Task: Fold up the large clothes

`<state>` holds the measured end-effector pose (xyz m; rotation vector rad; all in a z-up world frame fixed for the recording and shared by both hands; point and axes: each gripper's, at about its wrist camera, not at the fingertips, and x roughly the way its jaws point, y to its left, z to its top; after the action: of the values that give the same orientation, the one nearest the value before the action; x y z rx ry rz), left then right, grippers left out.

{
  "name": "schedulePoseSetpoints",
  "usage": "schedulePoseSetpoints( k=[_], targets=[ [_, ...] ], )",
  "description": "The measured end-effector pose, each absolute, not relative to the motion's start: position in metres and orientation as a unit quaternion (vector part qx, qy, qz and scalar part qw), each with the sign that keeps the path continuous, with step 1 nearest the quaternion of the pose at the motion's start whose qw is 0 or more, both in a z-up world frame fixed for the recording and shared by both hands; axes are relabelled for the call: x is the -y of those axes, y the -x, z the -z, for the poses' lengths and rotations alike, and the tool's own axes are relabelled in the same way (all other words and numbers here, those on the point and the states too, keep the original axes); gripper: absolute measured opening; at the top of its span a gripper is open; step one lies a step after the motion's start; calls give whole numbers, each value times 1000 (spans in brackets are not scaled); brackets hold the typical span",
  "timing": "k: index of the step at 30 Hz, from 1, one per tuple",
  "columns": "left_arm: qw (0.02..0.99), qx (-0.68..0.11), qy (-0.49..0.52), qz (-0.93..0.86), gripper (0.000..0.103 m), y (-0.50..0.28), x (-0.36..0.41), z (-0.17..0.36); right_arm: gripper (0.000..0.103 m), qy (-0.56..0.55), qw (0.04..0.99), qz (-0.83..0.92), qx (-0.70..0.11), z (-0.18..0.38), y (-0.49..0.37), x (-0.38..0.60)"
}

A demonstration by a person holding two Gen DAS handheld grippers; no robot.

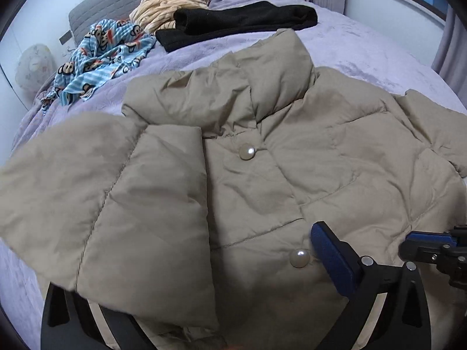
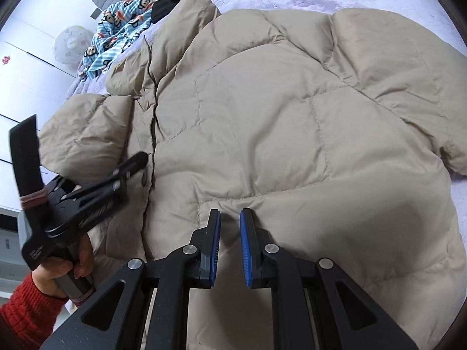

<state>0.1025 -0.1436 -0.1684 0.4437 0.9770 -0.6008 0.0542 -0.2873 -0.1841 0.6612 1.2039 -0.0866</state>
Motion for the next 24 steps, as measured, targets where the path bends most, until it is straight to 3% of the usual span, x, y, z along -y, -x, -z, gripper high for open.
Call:
schedulePoseSetpoints(
  k=[7, 8, 11, 18, 23, 24],
  targets=[
    [808, -468, -141, 330, 103, -92, 81, 112, 16, -296, 776, 59, -554, 166, -56, 288],
    [814, -464, -126, 327, 103, -94, 63, 102, 22, -290, 780, 57, -551, 160, -60, 283],
    [848, -451, -82, 266, 103, -121, -1, 83, 83, -241, 809, 44, -535, 133, -70, 254],
    [826, -553, 29, 109, 103, -208, -112, 155, 84, 5, 874, -31, -484, 89, -121, 115],
    [824, -560, -2, 87, 103, -207, -114, 193, 82, 156, 871, -42, -465, 117, -163, 37],
    [828, -555, -11, 86, 103, -205, -112, 194, 75, 160, 871, -28, -464, 122, -173, 37]
  ],
)
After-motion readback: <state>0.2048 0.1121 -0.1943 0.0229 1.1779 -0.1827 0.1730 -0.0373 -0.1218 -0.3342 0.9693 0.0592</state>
